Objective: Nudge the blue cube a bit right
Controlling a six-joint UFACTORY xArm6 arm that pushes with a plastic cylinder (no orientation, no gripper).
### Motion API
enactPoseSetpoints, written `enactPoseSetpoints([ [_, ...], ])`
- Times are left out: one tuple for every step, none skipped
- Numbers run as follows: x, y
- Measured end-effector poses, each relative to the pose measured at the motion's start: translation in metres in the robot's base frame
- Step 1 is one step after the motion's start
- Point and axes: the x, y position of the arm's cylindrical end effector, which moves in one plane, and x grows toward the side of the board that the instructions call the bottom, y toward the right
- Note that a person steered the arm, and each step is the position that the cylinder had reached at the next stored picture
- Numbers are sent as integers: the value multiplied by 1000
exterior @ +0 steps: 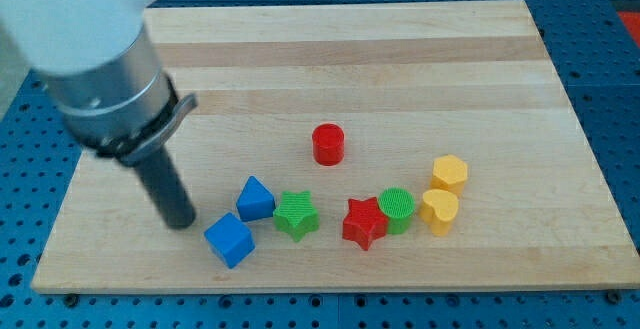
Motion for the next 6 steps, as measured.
enactPoseSetpoints([
  [32, -4],
  [46, 9],
  [47, 21],
  [47, 48],
  [47, 76],
  [47, 125],
])
